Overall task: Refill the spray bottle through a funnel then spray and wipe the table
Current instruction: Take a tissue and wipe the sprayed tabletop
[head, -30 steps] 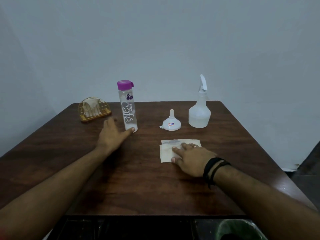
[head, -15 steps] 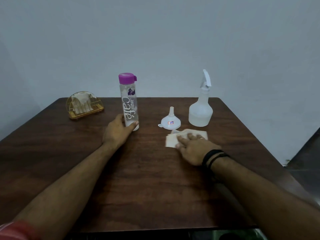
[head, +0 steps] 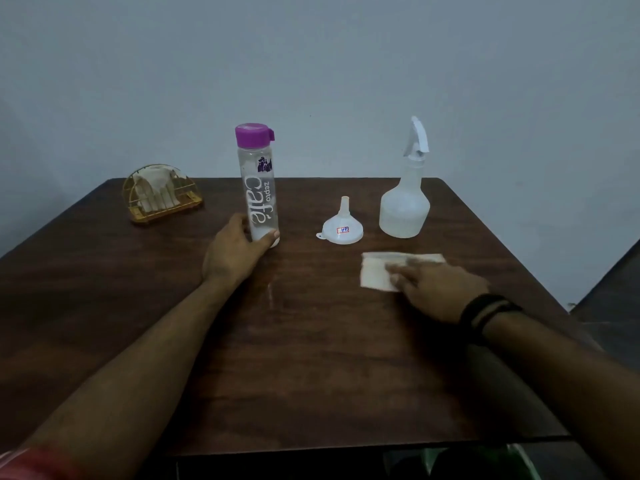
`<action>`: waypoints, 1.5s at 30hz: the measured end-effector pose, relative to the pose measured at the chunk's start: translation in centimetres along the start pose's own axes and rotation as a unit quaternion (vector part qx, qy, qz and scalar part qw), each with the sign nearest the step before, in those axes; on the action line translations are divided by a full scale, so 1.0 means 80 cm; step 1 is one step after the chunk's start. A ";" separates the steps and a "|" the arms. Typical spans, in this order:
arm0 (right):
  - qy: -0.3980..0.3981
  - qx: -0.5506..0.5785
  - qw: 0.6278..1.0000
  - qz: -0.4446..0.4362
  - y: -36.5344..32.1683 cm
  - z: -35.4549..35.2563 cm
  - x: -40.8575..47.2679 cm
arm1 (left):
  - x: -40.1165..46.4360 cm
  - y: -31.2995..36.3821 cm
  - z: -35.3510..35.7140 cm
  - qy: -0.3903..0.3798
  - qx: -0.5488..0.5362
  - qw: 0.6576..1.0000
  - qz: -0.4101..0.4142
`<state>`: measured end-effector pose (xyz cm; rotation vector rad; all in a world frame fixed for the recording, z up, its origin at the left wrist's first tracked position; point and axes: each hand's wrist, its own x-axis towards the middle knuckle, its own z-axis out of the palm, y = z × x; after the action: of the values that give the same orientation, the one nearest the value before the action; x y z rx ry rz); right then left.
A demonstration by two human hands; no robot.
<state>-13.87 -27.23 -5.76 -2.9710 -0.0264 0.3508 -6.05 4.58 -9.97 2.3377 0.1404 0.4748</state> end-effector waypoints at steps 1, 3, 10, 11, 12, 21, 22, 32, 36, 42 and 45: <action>0.005 0.004 1.000 0.013 0.004 -0.005 0.016 | 0.000 0.001 0.000 -0.006 0.002 1.000 0.000; 0.019 -0.002 1.000 0.017 -0.009 -0.002 0.042 | 0.000 0.002 0.000 -0.017 0.003 1.000 0.001; 0.026 -0.071 0.988 -0.132 -0.158 0.057 -0.021 | -0.002 0.000 -0.002 -0.012 0.013 1.000 -0.007; 0.034 -0.073 0.985 -0.155 -0.162 0.064 -0.042 | -0.002 -0.001 -0.001 -0.014 0.013 1.000 -0.008; 0.043 -0.066 0.982 -0.171 -0.154 0.069 -0.058 | -0.002 -0.002 -0.001 -0.015 0.013 1.000 -0.009; -0.024 0.007 1.000 0.019 -0.001 0.010 0.014 | 0.000 0.001 -0.004 -0.036 0.033 0.999 -0.013; -0.018 -0.003 1.000 0.012 -0.012 0.010 0.027 | 0.001 0.001 -0.004 -0.039 0.036 0.999 -0.014; 0.027 -0.056 0.972 -0.225 -0.222 0.088 -0.076 | 0.009 -0.004 -0.009 -0.068 0.013 0.997 -0.036; 0.032 -0.061 0.982 -0.178 -0.152 0.073 -0.070 | 0.016 -0.008 -0.011 -0.083 -0.009 0.995 -0.051; -0.053 -0.055 0.996 -0.043 -0.133 0.029 0.048 | 0.019 -0.002 -0.010 -0.114 -0.028 0.993 -0.034; -0.045 -0.066 0.992 -0.099 -0.195 0.044 0.045 | 0.024 -0.004 -0.008 -0.112 -0.054 0.991 -0.042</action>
<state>-11.18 -11.19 -7.66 -3.0432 -0.3668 0.4728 -4.51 5.65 -9.23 2.2507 0.1035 0.1725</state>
